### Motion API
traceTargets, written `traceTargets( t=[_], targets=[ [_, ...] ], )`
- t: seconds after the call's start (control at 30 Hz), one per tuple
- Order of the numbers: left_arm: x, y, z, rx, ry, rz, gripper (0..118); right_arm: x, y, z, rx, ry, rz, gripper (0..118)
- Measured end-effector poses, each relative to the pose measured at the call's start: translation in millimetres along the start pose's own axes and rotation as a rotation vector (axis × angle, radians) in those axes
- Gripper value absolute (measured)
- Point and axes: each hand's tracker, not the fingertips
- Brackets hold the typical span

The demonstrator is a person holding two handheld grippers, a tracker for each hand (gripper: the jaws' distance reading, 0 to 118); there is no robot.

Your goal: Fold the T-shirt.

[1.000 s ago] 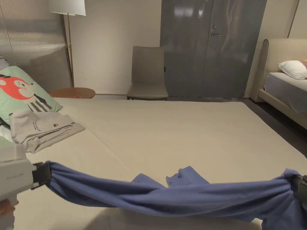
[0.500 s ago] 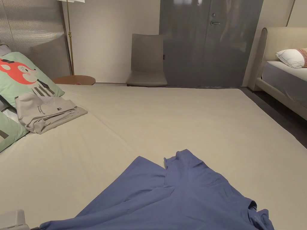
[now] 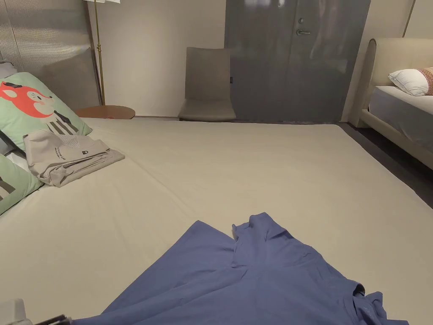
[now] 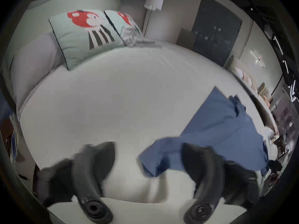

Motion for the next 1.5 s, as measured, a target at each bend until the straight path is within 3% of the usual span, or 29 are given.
traceTargets(
  t=[0.07,0.13,0.27,0.3,0.33,0.37,0.4,0.43,0.47,0.57,0.83,0.87,0.9,1.0,1.2,1.27,1.4,1.47,1.5],
  targets=[
    [6,12,23,0.104,-0.026,0.015,105,-3,15,19,0.126,0.013,0.009,83],
    [11,24,43,0.213,-0.037,0.007,105,-12,33,36,0.255,0.013,0.023,98],
    [33,40,81,0.412,-0.044,-0.014,103,-37,66,63,0.469,0.046,0.043,99],
    [38,42,88,0.447,-0.045,-0.019,95,-44,71,68,0.507,0.051,0.044,98],
    [42,42,94,0.474,-0.048,-0.027,82,-51,75,72,0.535,0.056,0.047,93],
    [46,43,100,0.499,-0.047,-0.033,63,-59,80,74,0.561,0.068,0.052,80],
    [48,42,101,0.512,-0.038,-0.028,34,-66,81,76,0.580,0.085,0.066,51],
    [51,42,104,0.515,-0.035,-0.030,15,-73,82,78,0.588,0.085,0.074,26],
    [52,42,105,0.515,-0.042,-0.037,5,-80,83,78,0.592,0.081,0.082,11],
    [55,39,105,0.490,-0.040,-0.070,1,-93,84,75,0.605,0.108,0.110,1],
    [39,20,75,0.297,-0.042,-0.074,1,-110,76,53,0.535,0.156,0.134,1],
    [35,16,67,0.262,-0.040,-0.066,4,-112,74,50,0.524,0.158,0.136,1],
    [31,11,58,0.232,-0.032,-0.067,27,-113,72,47,0.512,0.160,0.139,1],
    [22,-3,24,0.085,-0.004,-0.084,110,-116,66,39,0.478,0.171,0.153,1],
    [8,-27,-30,-0.035,0.018,-0.100,108,-121,58,27,0.427,0.174,0.169,1],
    [5,-30,-37,-0.040,0.012,-0.089,96,-121,56,22,0.411,0.174,0.172,1],
    [4,-30,-44,-0.063,0.004,-0.063,42,-119,55,13,0.381,0.167,0.165,1],
    [3,-31,-44,-0.070,-0.048,-0.035,25,-119,55,8,0.370,0.167,0.161,1],
    [4,-30,-42,-0.064,-0.051,-0.038,9,-120,56,6,0.367,0.166,0.164,1]
  ],
)
